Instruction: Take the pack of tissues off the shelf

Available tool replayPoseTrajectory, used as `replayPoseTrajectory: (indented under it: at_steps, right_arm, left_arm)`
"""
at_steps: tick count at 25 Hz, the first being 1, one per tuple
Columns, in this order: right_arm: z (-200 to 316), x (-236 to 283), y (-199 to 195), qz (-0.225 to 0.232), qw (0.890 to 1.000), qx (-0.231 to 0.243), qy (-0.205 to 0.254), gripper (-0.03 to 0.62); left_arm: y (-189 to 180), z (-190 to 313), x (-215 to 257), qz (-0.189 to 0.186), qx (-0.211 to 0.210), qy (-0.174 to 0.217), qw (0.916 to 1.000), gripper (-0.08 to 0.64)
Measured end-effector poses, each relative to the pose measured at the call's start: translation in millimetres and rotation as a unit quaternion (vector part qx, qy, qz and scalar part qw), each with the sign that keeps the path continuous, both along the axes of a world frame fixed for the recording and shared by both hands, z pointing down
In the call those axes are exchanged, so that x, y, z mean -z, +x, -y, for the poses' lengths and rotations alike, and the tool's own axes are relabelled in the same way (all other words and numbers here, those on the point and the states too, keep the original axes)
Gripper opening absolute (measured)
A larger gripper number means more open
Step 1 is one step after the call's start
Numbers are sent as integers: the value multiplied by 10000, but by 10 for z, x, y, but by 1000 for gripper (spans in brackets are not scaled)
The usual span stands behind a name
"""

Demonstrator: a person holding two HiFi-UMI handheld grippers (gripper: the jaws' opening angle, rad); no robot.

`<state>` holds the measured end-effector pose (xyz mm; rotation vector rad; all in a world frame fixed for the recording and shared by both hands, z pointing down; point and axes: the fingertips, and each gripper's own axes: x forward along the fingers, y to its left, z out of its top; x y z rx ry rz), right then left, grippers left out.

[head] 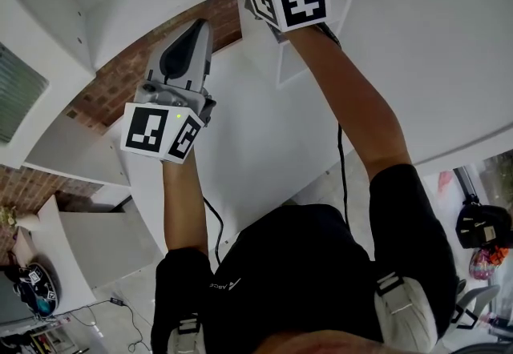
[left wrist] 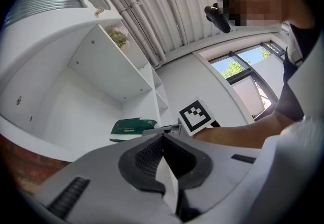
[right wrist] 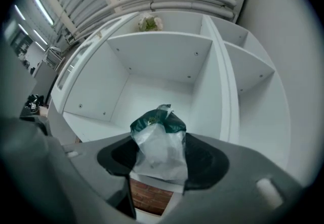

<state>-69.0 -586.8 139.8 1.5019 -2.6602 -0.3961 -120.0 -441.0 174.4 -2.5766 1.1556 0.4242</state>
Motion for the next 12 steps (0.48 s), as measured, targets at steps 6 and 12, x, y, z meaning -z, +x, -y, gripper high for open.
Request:
replayPoseTrajectory:
  at_steps: [6, 12]
  right_arm:
    - [-584, 49, 136, 314, 9973, 468, 480, 260]
    - [-1165, -46, 358, 510, 9922, 785, 828, 259]
  left_arm:
    - [33, -114, 39, 32, 124, 63, 9999, -2]
    - [190, -312, 36, 37, 209, 113, 9997, -2]
